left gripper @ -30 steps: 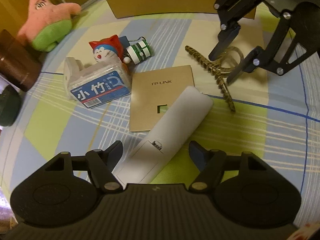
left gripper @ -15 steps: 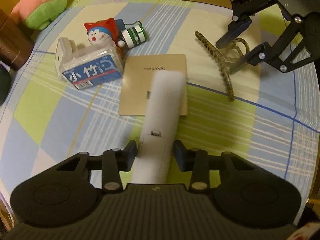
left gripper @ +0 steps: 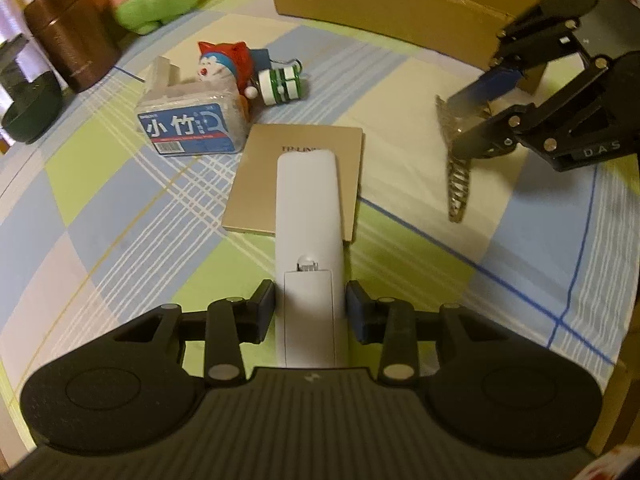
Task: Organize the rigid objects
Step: 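Grasp the white device with the left gripper while the right gripper lifts the gold clip, then carry the white device and gold clip over the cardboard tray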
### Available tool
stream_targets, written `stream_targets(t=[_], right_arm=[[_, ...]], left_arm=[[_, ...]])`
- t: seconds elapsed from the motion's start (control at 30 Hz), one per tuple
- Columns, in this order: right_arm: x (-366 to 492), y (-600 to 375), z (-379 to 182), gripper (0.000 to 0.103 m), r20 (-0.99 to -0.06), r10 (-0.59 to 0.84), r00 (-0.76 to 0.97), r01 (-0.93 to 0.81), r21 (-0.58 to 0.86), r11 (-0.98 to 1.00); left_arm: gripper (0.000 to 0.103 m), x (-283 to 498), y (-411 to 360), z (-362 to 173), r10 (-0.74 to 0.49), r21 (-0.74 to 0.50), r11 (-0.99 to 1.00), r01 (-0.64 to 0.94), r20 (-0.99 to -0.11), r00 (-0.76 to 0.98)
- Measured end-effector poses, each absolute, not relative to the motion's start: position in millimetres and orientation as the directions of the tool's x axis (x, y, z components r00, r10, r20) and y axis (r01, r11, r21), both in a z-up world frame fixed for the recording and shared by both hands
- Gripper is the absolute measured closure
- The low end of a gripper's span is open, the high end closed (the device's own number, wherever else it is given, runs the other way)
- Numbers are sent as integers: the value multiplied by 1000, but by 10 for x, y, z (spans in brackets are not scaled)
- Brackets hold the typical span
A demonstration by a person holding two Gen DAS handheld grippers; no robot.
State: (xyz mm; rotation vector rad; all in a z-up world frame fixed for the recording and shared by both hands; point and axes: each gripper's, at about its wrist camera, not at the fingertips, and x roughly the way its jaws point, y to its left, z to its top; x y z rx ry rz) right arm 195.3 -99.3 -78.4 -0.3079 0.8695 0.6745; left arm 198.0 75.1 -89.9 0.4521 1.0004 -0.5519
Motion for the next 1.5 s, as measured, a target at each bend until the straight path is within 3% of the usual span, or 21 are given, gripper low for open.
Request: stream_targets(t=[0.67,1.5], right_arm=[[1848,-1173,-661,77,-744,424,516,-598,41,800],[1830,-1515,-160,77,-677,415,607,-571,-9,821]], left_arm=[[70,1798,738,-789,-213,42,900,434,-826,522],[70,1820,334,-269,-229,-24,936,352,-800,555]])
